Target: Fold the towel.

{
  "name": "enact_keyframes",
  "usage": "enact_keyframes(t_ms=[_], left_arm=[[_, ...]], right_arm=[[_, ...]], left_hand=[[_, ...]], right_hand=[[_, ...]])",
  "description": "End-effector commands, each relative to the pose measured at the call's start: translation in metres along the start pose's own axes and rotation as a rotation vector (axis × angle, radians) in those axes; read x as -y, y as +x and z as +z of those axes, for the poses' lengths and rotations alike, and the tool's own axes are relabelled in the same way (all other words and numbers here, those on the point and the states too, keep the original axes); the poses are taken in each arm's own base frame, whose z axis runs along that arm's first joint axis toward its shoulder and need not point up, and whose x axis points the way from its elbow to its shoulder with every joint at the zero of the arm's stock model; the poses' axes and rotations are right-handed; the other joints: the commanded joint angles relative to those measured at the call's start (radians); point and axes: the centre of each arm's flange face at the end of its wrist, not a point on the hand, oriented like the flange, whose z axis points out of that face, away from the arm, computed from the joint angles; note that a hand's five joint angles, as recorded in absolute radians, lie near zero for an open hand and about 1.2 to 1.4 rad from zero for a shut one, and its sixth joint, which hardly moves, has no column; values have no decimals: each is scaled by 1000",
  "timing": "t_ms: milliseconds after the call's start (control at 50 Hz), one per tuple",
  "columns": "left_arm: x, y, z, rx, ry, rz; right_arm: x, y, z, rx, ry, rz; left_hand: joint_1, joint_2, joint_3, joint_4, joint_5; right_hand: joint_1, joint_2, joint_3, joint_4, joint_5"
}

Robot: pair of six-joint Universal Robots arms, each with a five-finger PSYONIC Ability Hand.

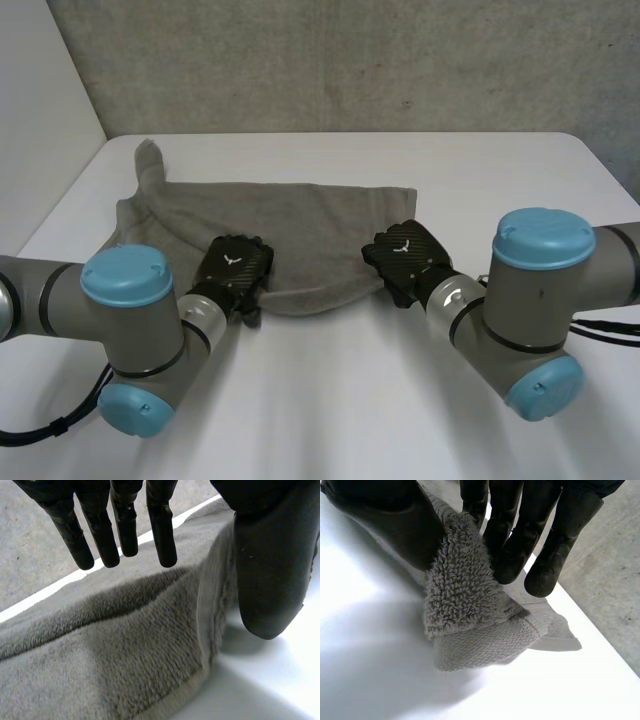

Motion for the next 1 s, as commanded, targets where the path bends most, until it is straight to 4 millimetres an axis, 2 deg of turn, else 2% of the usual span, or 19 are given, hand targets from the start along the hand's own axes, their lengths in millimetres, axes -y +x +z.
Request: enact_keyframes(t_ms=[20,200,300,380,460,500,540,660,800,920,1000], left_arm=[[13,-13,-1,62,27,-4],[30,-24,-16,150,50,-8],[33,-25,-27,150,52,-9],[32,-24,-33,148,46,-9],[25,-23,-38,144,17,-8],[21,-26,-39,150,1,-11],[14,-37,-40,176,-25,-21],[14,-57,-44,213,-31,-36],[10,-89,-44,179,-52,-81],[-1,-107,-41,200,-85,-108],[-5,-107,-40,198,-99,-111]], right_arm=[[15,20,-19,-46,9,-13],[18,26,-31,-64,4,-12],[13,41,-36,-111,-16,-1],[5,62,-37,-168,-42,22],[-4,84,-40,-229,-68,44],[-8,88,-41,-238,-80,48],[-11,92,-41,-250,-90,52],[-29,108,-39,-299,-141,75],[-43,125,-37,-353,-174,91],[-48,123,-36,-345,-186,97],[-52,120,-35,-334,-196,102]], left_hand=[[-62,-73,-85,-79,-41],[-153,-164,-176,-170,-132],[-168,-179,-191,-184,-147],[-168,-179,-191,-184,-147],[-168,-179,-191,-184,-147],[-168,-179,-191,-184,-147],[-159,-170,-182,-176,-138],[-136,-146,-158,-152,-115],[81,71,59,65,102],[76,65,53,59,97],[70,59,47,53,91]], right_hand=[[71,64,54,60,61],[71,64,54,60,61],[71,64,54,60,61],[71,64,54,60,61],[71,64,54,60,61],[71,64,54,60,61],[71,64,54,60,61],[71,64,54,60,61],[71,64,54,60,61],[71,64,54,60,61],[71,64,54,60,61]])
